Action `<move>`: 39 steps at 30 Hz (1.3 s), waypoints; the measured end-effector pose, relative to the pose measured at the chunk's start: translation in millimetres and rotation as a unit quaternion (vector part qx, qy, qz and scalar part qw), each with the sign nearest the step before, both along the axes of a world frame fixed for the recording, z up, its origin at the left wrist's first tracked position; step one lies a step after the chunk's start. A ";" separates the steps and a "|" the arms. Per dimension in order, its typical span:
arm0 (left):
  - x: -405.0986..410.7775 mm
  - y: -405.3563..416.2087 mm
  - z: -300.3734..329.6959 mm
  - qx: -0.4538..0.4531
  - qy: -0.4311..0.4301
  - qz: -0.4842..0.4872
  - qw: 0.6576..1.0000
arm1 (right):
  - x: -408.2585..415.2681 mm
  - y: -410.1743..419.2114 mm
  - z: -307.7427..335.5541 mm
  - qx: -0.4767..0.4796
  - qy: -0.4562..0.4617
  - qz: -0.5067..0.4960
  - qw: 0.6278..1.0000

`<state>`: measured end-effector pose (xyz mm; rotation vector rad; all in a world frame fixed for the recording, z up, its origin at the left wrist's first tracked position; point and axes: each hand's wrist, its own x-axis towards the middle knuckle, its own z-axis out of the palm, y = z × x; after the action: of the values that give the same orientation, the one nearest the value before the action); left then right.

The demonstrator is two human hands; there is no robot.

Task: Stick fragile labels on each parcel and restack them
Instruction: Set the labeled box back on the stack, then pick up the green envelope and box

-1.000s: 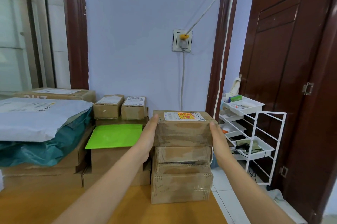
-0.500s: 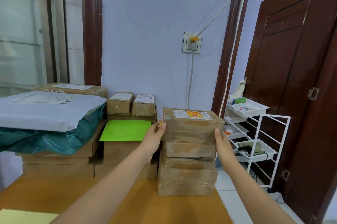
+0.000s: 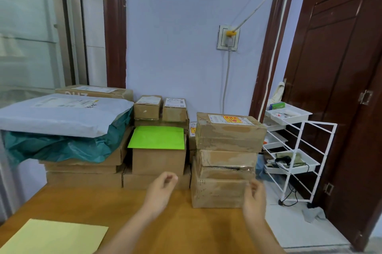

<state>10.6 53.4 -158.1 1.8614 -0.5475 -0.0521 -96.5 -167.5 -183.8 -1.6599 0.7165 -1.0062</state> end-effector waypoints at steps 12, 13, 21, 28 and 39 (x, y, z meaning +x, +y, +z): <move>4.1 32.3 -53.1 0.042 0.058 0.060 0.996 | 40.7 94.7 -24.9 -0.181 0.163 0.210 0.947; 5.8 32.7 -48.3 0.035 0.053 0.062 0.996 | 45.9 100.2 -19.5 -0.195 0.163 0.221 0.941; 36.6 35.4 8.0 -0.036 -0.027 0.171 0.984 | 85.8 123.7 31.9 -0.248 0.086 0.213 0.941; 54.2 38.4 38.9 -0.075 0.005 0.211 0.975 | 105.8 123.9 68.2 -0.230 0.073 0.147 0.959; 75.3 37.6 49.8 -0.099 0.107 0.172 0.974 | 119.9 123.7 82.7 -0.036 0.135 0.204 0.969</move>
<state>85.9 90.9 -108.2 1.7050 -0.0746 0.0318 23.4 -43.8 -101.1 -1.9307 0.4847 -0.5262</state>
